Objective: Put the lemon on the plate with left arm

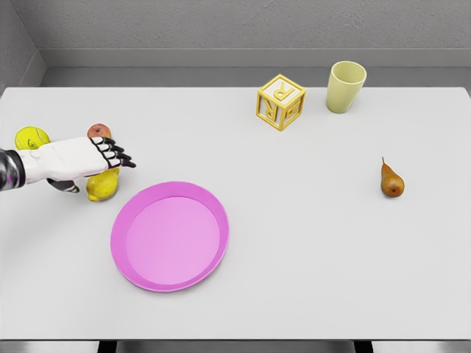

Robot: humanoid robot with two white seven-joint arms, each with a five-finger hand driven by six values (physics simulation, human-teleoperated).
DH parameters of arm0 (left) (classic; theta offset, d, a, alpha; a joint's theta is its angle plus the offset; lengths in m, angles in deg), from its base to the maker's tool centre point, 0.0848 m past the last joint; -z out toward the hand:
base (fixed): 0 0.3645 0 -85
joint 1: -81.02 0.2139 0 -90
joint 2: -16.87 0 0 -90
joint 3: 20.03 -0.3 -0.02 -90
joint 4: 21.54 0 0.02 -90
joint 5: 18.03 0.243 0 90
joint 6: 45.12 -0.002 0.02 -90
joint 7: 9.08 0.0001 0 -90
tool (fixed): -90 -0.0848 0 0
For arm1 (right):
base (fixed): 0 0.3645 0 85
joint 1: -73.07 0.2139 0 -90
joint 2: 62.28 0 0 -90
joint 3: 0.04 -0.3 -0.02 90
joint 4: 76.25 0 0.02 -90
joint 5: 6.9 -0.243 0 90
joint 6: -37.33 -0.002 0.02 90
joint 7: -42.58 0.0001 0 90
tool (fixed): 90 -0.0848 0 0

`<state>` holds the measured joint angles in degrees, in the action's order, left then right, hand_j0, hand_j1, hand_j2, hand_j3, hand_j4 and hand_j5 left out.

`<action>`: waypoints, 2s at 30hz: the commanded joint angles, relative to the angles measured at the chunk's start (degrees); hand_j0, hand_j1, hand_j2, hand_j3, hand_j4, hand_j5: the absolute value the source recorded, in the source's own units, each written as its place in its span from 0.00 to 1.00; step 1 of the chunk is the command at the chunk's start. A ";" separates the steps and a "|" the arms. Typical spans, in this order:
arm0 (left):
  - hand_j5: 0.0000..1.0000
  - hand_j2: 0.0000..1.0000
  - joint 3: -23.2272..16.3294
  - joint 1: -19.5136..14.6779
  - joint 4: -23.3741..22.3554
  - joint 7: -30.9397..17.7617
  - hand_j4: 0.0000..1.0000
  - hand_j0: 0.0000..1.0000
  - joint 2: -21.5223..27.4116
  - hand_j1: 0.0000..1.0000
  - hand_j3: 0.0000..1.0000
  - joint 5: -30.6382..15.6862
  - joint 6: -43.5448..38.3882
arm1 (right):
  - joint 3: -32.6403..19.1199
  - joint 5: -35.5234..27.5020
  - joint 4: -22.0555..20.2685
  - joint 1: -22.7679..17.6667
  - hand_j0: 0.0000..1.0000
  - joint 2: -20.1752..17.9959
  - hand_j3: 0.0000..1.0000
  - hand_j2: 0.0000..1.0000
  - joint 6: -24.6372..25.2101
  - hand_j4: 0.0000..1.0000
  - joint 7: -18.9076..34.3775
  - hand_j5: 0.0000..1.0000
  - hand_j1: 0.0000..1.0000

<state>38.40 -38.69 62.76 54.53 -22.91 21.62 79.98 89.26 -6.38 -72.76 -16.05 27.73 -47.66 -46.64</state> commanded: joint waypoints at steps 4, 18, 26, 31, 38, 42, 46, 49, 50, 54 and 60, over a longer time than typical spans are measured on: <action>1.00 1.00 0.11 0.00 0.69 0.03 1.00 1.00 0.14 1.00 1.00 -0.18 -0.11 | 0.09 0.01 0.03 0.00 1.00 0.00 1.00 1.00 0.00 1.00 0.01 1.00 1.00; 1.00 1.00 0.02 0.62 2.36 0.03 1.00 1.00 0.49 1.00 1.00 -0.36 -0.11 | 0.00 0.01 0.03 0.00 1.00 0.00 1.00 1.00 0.00 1.00 0.01 1.00 1.00; 1.00 1.00 0.02 0.88 1.83 -0.06 1.00 1.00 0.41 1.00 1.00 -0.01 -0.11 | 0.00 0.01 -0.06 0.00 1.00 0.00 1.00 1.00 0.00 1.00 0.01 1.00 1.00; 1.00 1.00 -0.07 0.79 1.83 -0.06 1.00 1.00 0.32 1.00 1.00 0.26 -0.11 | 0.00 0.01 0.03 0.00 1.00 0.00 1.00 1.00 0.00 1.00 0.01 1.00 1.00; 1.00 1.00 0.02 0.88 1.83 -0.15 1.00 1.00 0.14 1.00 1.00 1.40 -0.11 | 0.00 0.01 0.03 0.00 1.00 0.00 1.00 1.00 0.00 1.00 0.01 1.00 1.00; 1.00 1.00 0.02 0.79 1.83 -0.15 1.00 1.00 0.05 1.00 1.00 1.40 -0.11 | 0.00 0.01 0.03 0.00 1.00 0.00 1.00 1.00 0.00 1.00 0.01 1.00 1.00; 1.00 1.00 -0.07 0.79 1.48 -0.15 1.00 1.00 -0.03 1.00 1.00 2.10 -0.11 | 0.00 0.01 0.03 0.00 1.00 0.00 1.00 1.00 0.00 1.00 0.01 1.00 1.00; 1.00 1.00 -0.07 0.79 1.30 -0.15 1.00 1.00 -0.38 1.00 1.00 2.37 -0.11 | 0.09 0.01 0.03 0.00 1.00 0.00 1.00 1.00 0.00 1.00 0.01 1.00 1.00; 1.00 1.00 -0.07 0.79 1.30 -0.15 1.00 1.00 -0.56 1.00 1.00 2.37 -0.11 | 0.00 0.01 0.03 0.00 1.00 0.00 1.00 1.00 0.00 1.00 0.01 1.00 1.00; 1.00 1.00 -1.73 0.70 1.30 -0.24 1.00 1.00 -0.65 1.00 1.00 2.45 -0.11 | 0.00 0.01 0.03 0.00 1.00 0.00 1.00 1.00 0.00 1.00 0.01 1.00 1.00; 1.00 1.00 -1.73 0.70 1.30 -0.50 1.00 1.00 -0.56 1.00 1.00 3.16 -0.11 | 0.00 0.01 0.03 0.00 1.00 0.00 1.00 1.00 0.00 1.00 0.01 1.00 1.00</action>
<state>36.74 -38.07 64.07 54.06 -23.57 24.70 79.98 89.26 -6.38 -72.77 -16.05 27.73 -47.66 -46.64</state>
